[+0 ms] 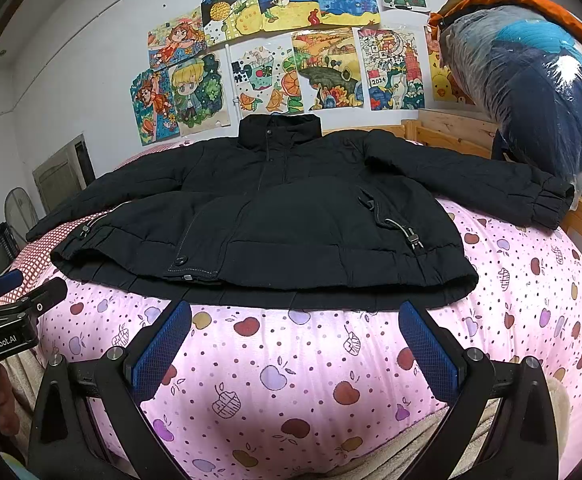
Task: Fold large clothes
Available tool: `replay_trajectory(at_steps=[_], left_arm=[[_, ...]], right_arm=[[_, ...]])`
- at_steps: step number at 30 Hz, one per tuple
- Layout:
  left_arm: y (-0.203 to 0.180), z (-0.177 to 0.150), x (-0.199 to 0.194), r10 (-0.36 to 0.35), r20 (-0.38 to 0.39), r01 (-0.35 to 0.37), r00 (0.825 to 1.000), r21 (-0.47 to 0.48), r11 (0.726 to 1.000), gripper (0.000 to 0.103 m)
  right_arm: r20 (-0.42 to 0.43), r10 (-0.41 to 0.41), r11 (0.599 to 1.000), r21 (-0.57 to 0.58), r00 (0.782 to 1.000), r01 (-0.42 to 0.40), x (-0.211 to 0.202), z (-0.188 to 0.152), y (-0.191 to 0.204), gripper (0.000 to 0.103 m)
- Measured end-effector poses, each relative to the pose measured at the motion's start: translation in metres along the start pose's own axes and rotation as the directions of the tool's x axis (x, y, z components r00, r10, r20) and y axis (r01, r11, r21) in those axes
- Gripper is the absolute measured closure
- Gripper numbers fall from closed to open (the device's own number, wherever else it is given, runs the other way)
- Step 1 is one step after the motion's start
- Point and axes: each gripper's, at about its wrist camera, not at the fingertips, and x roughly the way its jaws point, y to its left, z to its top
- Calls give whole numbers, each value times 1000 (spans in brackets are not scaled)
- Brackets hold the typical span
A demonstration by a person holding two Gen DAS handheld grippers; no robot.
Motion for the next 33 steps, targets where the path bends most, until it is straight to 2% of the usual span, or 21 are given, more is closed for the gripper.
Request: replay_trajectory(at_steps=[33], left_arm=[[0, -4, 4, -6, -5, 6, 1000, 0, 1000, 0]], right_arm=[[-12, -6, 1000, 1, 1000, 6, -5, 6, -3, 1]])
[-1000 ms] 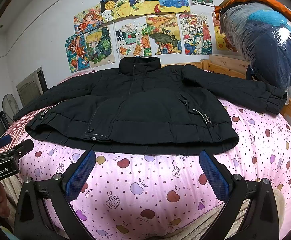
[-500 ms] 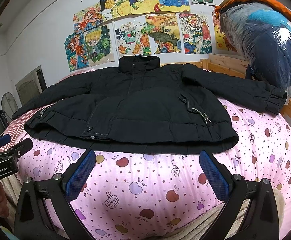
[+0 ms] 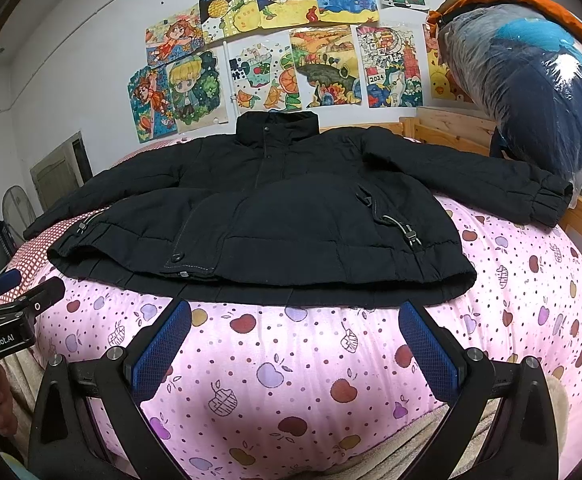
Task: Fold large clothes
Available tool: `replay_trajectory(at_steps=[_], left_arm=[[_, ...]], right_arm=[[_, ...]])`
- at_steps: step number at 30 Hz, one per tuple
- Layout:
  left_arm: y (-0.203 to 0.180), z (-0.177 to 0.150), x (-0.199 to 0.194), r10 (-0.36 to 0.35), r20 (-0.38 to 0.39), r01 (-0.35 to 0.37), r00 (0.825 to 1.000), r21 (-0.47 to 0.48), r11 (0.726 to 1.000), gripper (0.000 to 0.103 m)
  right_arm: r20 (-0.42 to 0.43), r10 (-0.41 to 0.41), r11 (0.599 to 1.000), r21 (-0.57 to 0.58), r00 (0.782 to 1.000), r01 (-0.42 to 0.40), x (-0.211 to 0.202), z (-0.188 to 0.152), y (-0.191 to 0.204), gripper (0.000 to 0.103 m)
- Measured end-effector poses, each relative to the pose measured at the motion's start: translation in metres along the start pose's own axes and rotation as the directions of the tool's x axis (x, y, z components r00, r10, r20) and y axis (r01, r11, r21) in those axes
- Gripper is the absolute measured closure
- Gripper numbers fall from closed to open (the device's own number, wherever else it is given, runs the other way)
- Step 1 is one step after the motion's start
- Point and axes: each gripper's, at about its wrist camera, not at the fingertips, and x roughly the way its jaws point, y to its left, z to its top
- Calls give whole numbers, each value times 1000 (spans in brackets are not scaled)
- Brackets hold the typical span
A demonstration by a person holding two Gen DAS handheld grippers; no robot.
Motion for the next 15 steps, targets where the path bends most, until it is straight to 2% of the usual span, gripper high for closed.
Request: replay_trajectory(at_steps=[15], left_arm=[[0, 0, -2, 6, 4, -6, 1000, 1, 1000, 0]], right_arm=[[-2, -2, 1000, 3, 1000, 2, 2, -2, 0, 1]])
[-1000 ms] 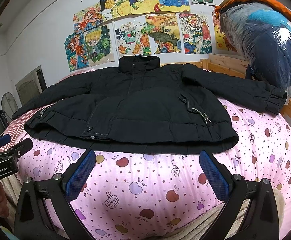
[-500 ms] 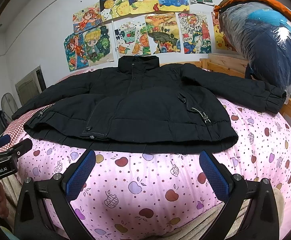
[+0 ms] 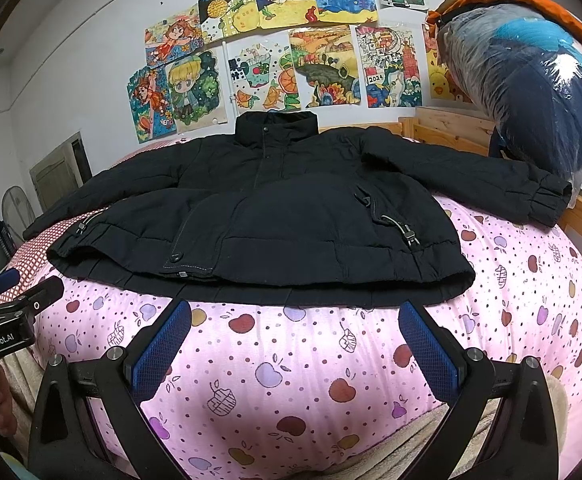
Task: Fold large clothes
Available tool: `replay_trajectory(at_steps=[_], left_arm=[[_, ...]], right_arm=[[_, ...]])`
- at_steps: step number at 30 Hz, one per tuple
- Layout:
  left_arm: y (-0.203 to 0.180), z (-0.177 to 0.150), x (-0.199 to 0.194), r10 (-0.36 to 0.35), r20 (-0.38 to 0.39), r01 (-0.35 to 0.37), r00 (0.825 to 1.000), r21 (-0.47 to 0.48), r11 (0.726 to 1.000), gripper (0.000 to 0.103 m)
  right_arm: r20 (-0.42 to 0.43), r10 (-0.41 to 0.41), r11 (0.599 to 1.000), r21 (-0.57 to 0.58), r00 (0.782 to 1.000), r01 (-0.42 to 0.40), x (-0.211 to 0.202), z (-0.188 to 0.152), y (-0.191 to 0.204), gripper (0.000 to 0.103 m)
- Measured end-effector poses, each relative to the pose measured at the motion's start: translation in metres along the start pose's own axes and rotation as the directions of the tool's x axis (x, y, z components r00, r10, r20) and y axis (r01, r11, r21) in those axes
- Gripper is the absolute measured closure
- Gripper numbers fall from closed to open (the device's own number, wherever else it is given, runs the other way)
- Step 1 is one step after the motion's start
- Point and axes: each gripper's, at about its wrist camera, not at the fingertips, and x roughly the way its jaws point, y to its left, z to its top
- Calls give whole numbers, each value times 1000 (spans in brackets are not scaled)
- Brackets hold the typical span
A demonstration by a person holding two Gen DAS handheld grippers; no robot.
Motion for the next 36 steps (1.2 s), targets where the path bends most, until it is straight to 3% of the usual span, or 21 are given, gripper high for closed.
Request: replay_trajectory(at_steps=[21, 30, 33, 36], left_arm=[[-5, 5, 5, 30, -21, -30, 999, 14, 999, 0], [-9, 33, 20, 45, -48, -45, 998, 7, 999, 0], [-13, 46, 26, 40, -51, -40, 998, 7, 999, 0], [-22, 68, 32, 8, -56, -4, 998, 67, 998, 0]], right_arm=[[-20, -23, 1000, -14, 1000, 22, 2, 7, 0, 1], [-32, -49, 998, -39, 998, 47, 5, 44, -11, 1], [-36, -65, 998, -4, 997, 65, 10, 57, -20, 1], [-31, -62, 997, 51, 998, 63, 19, 72, -34, 1]])
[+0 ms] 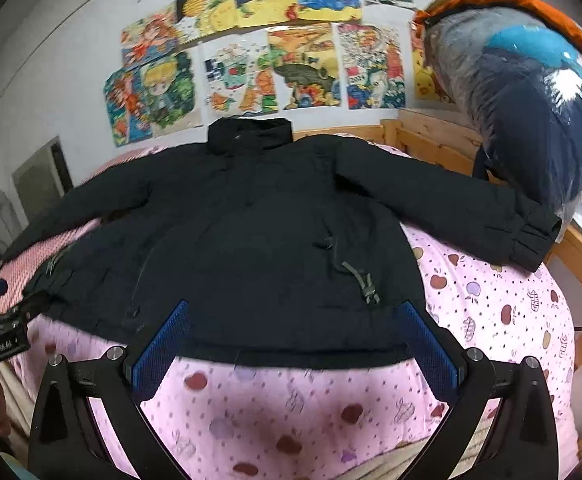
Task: Fold large clothes
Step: 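Grasp the jacket sleeve cuff with the right gripper and lift it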
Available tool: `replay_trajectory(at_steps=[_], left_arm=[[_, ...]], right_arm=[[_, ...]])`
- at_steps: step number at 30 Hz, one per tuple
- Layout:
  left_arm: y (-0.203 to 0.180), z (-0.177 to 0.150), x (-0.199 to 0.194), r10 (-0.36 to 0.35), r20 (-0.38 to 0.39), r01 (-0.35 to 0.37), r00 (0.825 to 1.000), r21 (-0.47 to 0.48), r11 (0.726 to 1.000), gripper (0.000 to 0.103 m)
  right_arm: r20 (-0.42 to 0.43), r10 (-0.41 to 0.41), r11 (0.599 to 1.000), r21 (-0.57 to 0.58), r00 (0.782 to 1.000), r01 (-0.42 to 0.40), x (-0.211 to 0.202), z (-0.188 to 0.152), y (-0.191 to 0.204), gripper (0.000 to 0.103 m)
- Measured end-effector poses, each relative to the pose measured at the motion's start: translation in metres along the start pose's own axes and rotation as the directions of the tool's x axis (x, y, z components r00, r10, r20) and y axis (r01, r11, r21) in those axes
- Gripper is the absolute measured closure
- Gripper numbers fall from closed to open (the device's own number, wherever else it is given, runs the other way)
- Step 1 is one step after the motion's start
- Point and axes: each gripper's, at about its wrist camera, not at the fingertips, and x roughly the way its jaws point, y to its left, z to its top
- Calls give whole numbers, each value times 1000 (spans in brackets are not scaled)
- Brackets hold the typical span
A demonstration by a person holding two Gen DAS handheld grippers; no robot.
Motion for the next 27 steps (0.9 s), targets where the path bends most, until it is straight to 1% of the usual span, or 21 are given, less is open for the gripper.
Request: replay_trajectory(at_steps=[3, 4, 5, 6, 7, 8, 10, 12, 13, 14, 15, 17, 18, 19, 21, 23, 24, 25, 26, 27], left_arm=[[-10, 28, 7, -63, -17, 64, 998, 87, 994, 0], [-13, 39, 11, -98, -36, 102, 995, 114, 988, 0], [-17, 57, 19, -133, -71, 143, 988, 146, 979, 0], [-22, 72, 27, -154, -104, 169, 983, 168, 971, 0], [-28, 83, 34, -166, -124, 187, 978, 186, 965, 0], [-39, 102, 47, -177, -154, 209, 972, 232, 950, 0], [-58, 121, 61, -170, -157, 211, 973, 300, 930, 0], [-81, 146, 78, -175, -100, 200, 979, 367, 908, 0], [-89, 155, 84, -194, -74, 207, 978, 372, 905, 0], [-96, 163, 89, -216, -59, 223, 975, 367, 903, 0], [-101, 173, 98, -240, -52, 243, 969, 353, 903, 0], [-114, 193, 123, -297, -55, 299, 953, 296, 907, 0], [-123, 203, 139, -319, -59, 324, 946, 264, 909, 0], [-132, 210, 154, -329, -56, 332, 943, 244, 911, 0], [-149, 219, 179, -337, -56, 341, 940, 234, 911, 0], [-174, 228, 210, -365, -35, 363, 930, 227, 904, 0], [-183, 231, 225, -371, -39, 371, 928, 221, 902, 0], [-194, 233, 241, -387, -56, 390, 920, 208, 897, 0], [-207, 235, 262, -402, -80, 410, 912, 185, 893, 0], [-216, 235, 277, -409, -94, 419, 908, 164, 893, 0]], right_arm=[[54, -17, 998, 57, 998, 13, 7, 12, -12, 1], [68, -35, 995, 94, 997, 28, 11, 17, -18, 1], [73, -46, 992, 122, 996, 36, 14, 21, -23, 1], [74, -57, 986, 160, 996, 44, 19, 23, -29, 1], [77, -75, 976, 212, 994, 57, 24, 25, -37, 1], [86, -90, 966, 250, 992, 66, 27, 25, -44, 1], [98, -139, 938, 333, 985, 100, 33, 23, -57, 1], [106, -209, 897, 416, 972, 147, 39, 19, -74, 1], [105, -231, 879, 449, 967, 161, 41, 16, -80, 1], [98, -254, 854, 490, 962, 175, 47, 14, -90, 1], [90, -266, 839, 513, 960, 184, 52, 14, -98, 1], [47, -297, 795, 566, 954, 219, 68, 13, -116, 1], [38, -301, 778, 588, 953, 222, 73, 12, -124, 1], [47, -306, 752, 625, 951, 211, 80, 9, -134, 1], [69, -305, 721, 669, 950, 183, 88, 3, -145, 1], [61, -301, 684, 709, 952, 171, 103, -1, -157, 1], [43, -292, 672, 720, 955, 173, 111, -2, -162, 1], [28, -288, 662, 728, 957, 178, 120, -4, -165, 1], [21, -300, 654, 733, 954, 189, 128, -5, -168, 1], [16, -318, 643, 738, 948, 203, 133, -7, -170, 1]])
